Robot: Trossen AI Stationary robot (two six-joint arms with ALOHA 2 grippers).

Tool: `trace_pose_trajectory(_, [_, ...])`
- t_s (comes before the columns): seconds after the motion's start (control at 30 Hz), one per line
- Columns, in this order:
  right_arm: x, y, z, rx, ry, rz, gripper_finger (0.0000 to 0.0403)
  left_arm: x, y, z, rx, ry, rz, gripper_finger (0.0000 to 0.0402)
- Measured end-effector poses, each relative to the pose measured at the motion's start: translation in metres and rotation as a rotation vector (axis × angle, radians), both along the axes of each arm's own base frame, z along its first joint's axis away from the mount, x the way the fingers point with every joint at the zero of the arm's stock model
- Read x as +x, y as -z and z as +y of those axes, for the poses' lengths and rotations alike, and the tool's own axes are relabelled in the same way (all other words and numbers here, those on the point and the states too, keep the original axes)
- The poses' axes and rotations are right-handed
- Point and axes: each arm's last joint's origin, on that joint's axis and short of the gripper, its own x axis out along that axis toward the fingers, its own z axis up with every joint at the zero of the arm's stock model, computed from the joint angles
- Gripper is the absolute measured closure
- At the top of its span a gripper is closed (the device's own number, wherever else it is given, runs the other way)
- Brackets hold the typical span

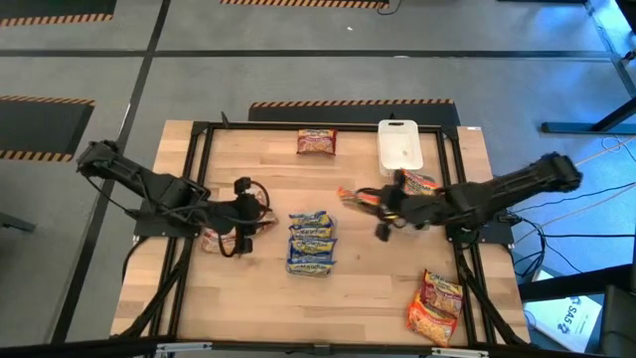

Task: Sort Maruchan noodles
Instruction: Put the left orange noodle pack into the gray bin

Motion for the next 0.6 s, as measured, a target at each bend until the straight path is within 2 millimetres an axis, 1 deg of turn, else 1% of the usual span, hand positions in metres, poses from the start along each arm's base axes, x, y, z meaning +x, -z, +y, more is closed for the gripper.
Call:
trace_pose_trajectory(0.13, [-0.043,0.017,-0.012,0.035,0.015,-0.015,0.0312,0.006,0.023,0.004,-0.009,-0.028,-0.022,0.0265])
trace_pose_trajectory(0.27, [-0.078,0.028,-0.022,0.057,0.019,-0.015,0.0311,0.011,0.036,0.008,-0.018,-0.052,-0.04,0.0265])
trace_pose_trajectory(0.4, [-0.107,0.031,-0.03,0.13,0.042,0.021,0.031,0.013,0.04,0.012,-0.034,-0.058,-0.045,0.0265])
trace_pose_trajectory(0.6, [-0.134,0.032,-0.036,0.261,0.021,0.034,0.0309,0.014,0.041,0.015,-0.018,-0.053,-0.046,0.0265])
